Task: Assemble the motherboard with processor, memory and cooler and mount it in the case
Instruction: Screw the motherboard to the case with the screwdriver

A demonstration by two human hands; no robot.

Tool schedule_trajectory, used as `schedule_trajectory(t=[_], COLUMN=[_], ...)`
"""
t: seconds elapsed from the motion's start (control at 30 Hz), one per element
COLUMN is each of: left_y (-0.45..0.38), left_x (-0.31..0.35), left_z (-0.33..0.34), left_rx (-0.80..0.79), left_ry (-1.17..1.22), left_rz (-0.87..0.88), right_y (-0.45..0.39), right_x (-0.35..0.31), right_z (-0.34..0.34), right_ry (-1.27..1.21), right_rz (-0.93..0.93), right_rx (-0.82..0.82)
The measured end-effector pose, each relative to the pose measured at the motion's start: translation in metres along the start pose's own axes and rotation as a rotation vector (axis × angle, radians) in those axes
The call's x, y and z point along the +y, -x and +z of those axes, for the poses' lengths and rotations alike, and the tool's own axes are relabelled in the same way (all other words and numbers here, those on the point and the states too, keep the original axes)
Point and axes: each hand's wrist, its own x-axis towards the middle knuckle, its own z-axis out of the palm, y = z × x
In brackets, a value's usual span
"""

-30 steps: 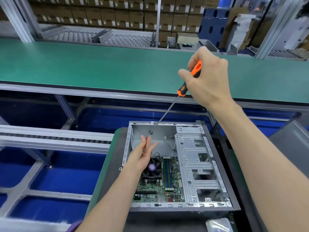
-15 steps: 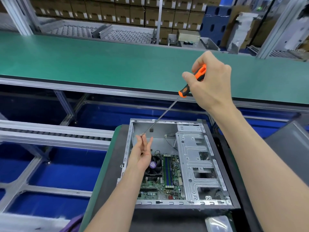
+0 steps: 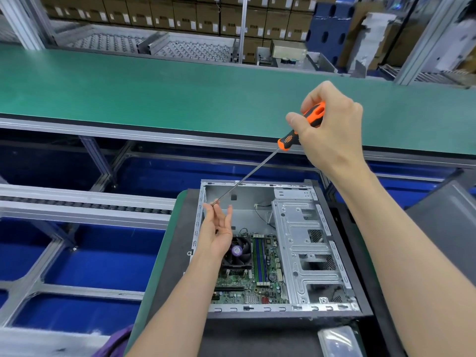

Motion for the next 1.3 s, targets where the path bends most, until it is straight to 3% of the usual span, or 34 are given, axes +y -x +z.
schedule_trajectory(t=[0.37, 0.67, 1.1, 1.3], left_y=[0.007, 0.005, -0.007, -0.004], left_x=[-0.004, -0.004, 0.003, -0.005], left_z=[0.000, 0.000, -0.012, -0.011], left_rx=[-0.022, -0.098, -0.020, -0.001], left_ry=[0.049, 0.097, 0.063, -0.074], left_rz=[-0.010, -0.027, -0.011, 0.011], right_y=[0.001, -0.001, 0.003, -0.002], right_x=[-0.007, -0.009, -0.006, -0.005], right_z=[-0.005, -0.001, 0.024, 0.021], right_ry=[-0.026, -0.027, -0.049, -0.039], right_rz=[-0.023, 0.013, -0.034, -0.043], right_rx=[-0.125, -0.097, -0.107, -0.070])
